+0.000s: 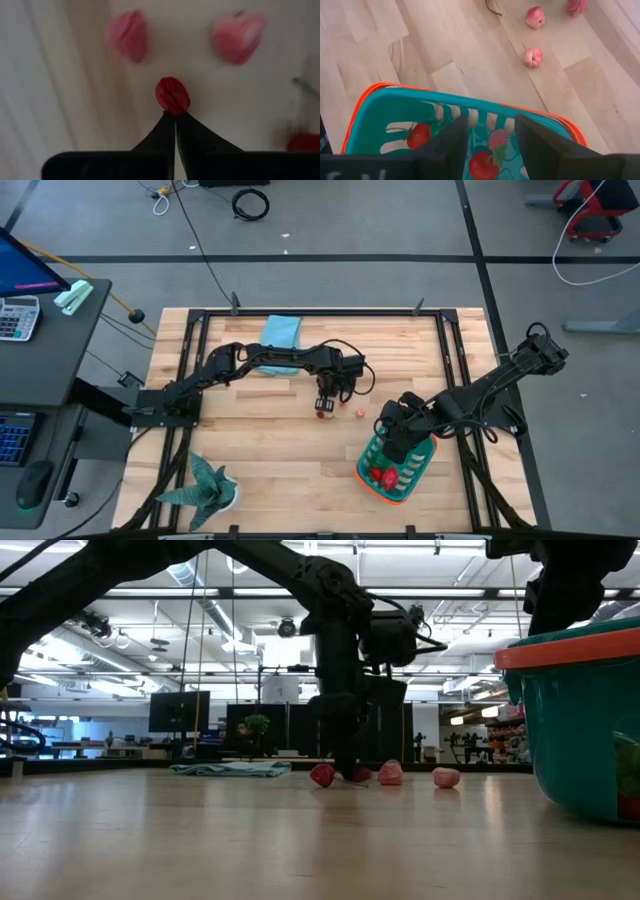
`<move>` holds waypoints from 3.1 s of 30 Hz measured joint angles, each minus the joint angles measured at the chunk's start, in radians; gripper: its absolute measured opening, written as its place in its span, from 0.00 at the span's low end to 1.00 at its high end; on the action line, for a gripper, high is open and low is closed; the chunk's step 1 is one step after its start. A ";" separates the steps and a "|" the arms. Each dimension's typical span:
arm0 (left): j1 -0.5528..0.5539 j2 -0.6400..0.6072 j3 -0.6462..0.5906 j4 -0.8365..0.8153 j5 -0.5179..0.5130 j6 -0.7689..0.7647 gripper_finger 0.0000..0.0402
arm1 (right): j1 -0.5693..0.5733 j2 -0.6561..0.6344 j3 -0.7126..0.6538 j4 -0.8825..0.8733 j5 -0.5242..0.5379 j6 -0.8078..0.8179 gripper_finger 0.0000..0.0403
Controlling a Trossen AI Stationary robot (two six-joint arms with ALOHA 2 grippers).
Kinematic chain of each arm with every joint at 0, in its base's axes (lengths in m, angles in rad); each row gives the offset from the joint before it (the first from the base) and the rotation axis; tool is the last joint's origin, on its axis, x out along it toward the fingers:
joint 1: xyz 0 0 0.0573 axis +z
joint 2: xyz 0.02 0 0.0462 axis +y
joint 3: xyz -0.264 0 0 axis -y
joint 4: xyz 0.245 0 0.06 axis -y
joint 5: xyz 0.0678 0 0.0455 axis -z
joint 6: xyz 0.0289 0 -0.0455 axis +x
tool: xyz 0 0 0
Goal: Pick and placing Produce into tupperware
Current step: Put the red cherry into the blue basket, then put the pink peach into the blue basket
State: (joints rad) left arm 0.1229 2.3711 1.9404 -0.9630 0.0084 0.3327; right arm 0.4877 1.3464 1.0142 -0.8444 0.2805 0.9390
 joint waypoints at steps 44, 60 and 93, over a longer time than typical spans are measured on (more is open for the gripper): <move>-0.467 -0.118 0.011 0.710 -0.132 -0.164 0.03 | 0.475 -0.038 0.000 -0.045 0.156 0.668 0.35; -0.415 -0.061 0.010 0.731 -0.135 -0.156 0.26 | 0.478 -0.038 0.000 -0.046 0.154 0.658 0.35; -0.236 -0.151 -0.231 0.330 -0.390 -0.339 0.54 | 0.241 -0.038 0.000 -0.075 0.699 0.358 0.35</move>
State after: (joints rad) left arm -0.1133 2.2203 1.7092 -0.6332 -0.3813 -0.0063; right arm 0.7287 1.3087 1.0145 -0.9192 0.9799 1.2975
